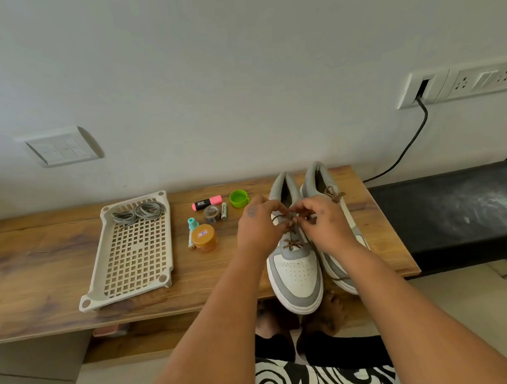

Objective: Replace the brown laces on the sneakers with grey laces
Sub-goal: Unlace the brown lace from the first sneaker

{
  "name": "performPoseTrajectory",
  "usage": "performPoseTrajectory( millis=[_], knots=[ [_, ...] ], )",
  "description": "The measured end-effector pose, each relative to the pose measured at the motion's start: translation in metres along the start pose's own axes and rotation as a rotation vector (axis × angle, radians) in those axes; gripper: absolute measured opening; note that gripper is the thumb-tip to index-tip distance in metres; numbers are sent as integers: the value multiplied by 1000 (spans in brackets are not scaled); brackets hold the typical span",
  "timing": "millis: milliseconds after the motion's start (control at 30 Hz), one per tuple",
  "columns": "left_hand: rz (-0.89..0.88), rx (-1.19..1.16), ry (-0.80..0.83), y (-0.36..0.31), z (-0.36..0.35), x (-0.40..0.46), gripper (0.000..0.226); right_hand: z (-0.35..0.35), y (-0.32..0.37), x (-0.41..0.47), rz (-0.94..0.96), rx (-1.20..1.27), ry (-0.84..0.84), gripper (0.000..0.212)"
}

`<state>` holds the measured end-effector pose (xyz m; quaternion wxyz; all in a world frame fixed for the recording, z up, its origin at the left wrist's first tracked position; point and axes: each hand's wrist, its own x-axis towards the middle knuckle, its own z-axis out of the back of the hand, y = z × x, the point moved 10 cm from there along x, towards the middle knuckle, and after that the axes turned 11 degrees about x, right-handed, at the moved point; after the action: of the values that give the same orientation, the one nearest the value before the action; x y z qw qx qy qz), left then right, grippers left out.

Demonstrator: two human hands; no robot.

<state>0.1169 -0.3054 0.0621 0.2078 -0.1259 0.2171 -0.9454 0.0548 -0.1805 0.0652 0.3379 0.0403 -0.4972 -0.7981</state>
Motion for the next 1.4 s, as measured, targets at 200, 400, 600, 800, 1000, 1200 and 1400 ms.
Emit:
performPoseTrajectory(
  millis=[200,400,600,800,1000,1200,1400],
  knots=[
    [-48,-50,-34,-1,-1,5,6,-2,-5,3,14,24,-23,12],
    [70,-325,12,18,-4,2,16,5,-13,0,-30,78,-114,6],
    [65,-309,84,18,-12,2,11,-10,-4,1,50,34,-48,15],
    [391,-716,308,29,-46,-10,17,-7,-30,1,-182,98,-129,6],
    [467,-965,213,25,-41,-11,19,-4,-30,0,-201,300,-132,33],
    [482,-1032,184,24,-38,-14,11,-6,-2,-3,68,24,-173,20],
    [539,-1325,175,26,-33,-11,10,-4,-12,1,-2,42,-87,18]
  ],
)
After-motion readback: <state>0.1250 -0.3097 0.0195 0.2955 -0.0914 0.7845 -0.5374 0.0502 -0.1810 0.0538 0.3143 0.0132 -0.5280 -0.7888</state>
